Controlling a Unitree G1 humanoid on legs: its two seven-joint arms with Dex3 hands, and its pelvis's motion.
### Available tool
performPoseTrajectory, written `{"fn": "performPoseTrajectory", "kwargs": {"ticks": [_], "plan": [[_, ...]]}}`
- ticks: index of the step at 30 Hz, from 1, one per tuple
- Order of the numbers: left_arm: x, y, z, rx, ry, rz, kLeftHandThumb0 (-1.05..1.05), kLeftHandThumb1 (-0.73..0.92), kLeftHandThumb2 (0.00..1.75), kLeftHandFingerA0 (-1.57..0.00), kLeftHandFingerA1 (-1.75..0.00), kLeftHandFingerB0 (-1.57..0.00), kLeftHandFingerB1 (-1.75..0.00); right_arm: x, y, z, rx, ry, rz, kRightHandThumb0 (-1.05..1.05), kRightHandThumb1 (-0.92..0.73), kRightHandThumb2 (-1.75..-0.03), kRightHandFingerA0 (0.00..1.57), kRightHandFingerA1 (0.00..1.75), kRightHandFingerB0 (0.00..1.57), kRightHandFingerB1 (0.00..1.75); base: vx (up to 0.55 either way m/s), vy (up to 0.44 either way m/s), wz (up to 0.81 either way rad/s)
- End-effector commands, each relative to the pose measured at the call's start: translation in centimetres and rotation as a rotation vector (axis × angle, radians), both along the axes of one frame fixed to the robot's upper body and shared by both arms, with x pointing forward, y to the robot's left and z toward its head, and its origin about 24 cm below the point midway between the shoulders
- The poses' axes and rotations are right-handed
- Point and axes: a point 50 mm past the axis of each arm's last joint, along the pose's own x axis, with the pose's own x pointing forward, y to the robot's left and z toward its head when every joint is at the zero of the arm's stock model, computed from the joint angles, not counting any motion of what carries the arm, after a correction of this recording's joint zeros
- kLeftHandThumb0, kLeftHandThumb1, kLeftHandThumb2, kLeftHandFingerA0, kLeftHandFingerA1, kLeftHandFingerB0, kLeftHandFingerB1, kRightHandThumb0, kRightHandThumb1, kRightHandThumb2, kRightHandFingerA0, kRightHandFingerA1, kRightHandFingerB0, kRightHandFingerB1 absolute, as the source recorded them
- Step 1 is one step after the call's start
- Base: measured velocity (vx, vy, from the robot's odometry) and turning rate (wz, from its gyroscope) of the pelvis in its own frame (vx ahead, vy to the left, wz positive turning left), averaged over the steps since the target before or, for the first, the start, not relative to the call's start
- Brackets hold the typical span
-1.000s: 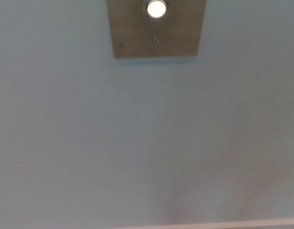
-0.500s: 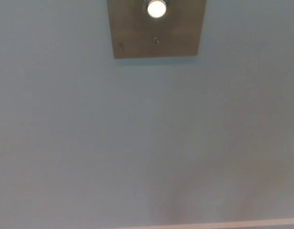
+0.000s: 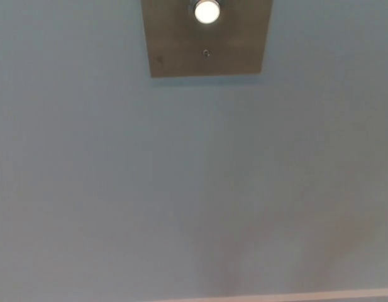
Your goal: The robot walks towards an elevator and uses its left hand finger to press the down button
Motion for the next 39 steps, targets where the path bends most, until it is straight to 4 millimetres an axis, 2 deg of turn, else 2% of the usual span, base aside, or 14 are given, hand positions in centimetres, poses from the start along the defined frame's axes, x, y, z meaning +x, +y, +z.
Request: {"fn": "performPoseTrajectory", "kwargs": {"ticks": [1, 26, 39], "plan": [[-0.1, 0.7, 0.2, 0.025, 0.014, 0.001, -0.5, 0.75, 0.62, -0.56, -0.51, -0.53, -0.44, -0.3, -0.1, 0.1, -0.003, 0.004, -0.006, -0.54, -0.52, -0.56, 0.46, 0.48, 0.46, 0.35, 0.0, 0.0, 0.0], [0.6, 0.5, -0.2, 0.021, -0.002, -0.003, -0.5, 0.75, 0.62, -0.56, -0.51, -0.53, -0.44, 0.4, -0.3, 0.1, -0.007, -0.011, -0.008, -0.54, -0.52, -0.56, 0.46, 0.48, 0.46, 0.35, 0.0, 0.0, 0.0], [1.6, 0.6, -0.6, 0.022, -0.022, -0.008, -0.5, 0.75, 0.62, -0.56, -0.51, -0.53, -0.44, 1.3, -0.3, -0.1, -0.006, -0.03, -0.012, -0.54, -0.52, -0.56, 0.46, 0.48, 0.46, 0.35, 0.0, 0.0, 0.0]]}}
